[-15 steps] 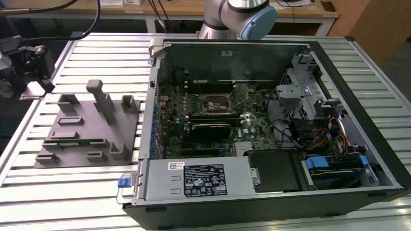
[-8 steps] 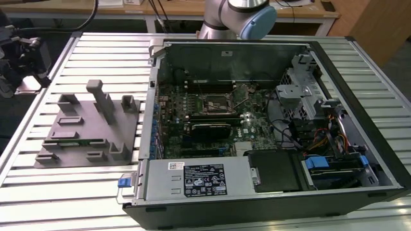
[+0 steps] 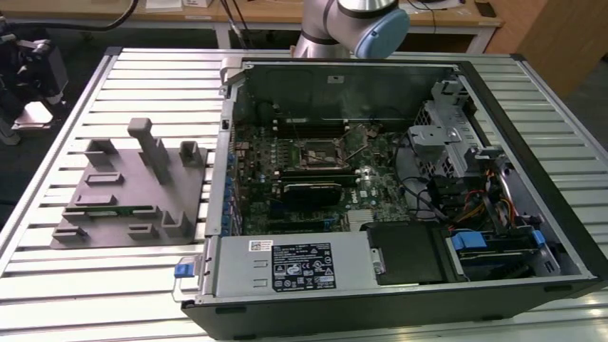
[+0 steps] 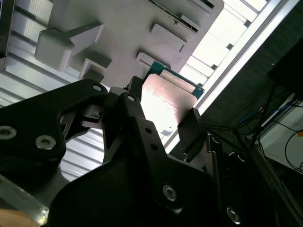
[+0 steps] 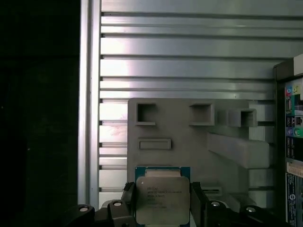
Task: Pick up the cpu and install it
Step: 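Pick up the cpu and move it towards the insertion slot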
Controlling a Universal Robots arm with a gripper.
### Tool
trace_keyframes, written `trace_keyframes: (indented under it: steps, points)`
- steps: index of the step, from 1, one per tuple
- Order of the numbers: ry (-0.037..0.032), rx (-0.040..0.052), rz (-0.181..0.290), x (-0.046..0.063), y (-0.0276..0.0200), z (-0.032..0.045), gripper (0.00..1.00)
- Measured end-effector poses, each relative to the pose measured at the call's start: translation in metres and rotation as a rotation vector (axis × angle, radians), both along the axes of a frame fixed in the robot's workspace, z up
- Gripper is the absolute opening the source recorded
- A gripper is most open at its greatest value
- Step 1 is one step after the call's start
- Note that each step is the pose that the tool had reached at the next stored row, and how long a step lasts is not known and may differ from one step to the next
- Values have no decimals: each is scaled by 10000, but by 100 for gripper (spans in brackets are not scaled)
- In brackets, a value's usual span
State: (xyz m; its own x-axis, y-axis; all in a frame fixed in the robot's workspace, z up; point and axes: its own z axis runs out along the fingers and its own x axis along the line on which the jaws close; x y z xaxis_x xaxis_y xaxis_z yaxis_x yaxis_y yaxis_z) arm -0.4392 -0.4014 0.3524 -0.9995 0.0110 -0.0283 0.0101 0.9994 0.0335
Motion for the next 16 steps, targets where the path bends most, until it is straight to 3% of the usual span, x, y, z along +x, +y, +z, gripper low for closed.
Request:
trace_keyframes:
  steps: [16]
  points:
    - [-31,13,0,0,0,376,54]
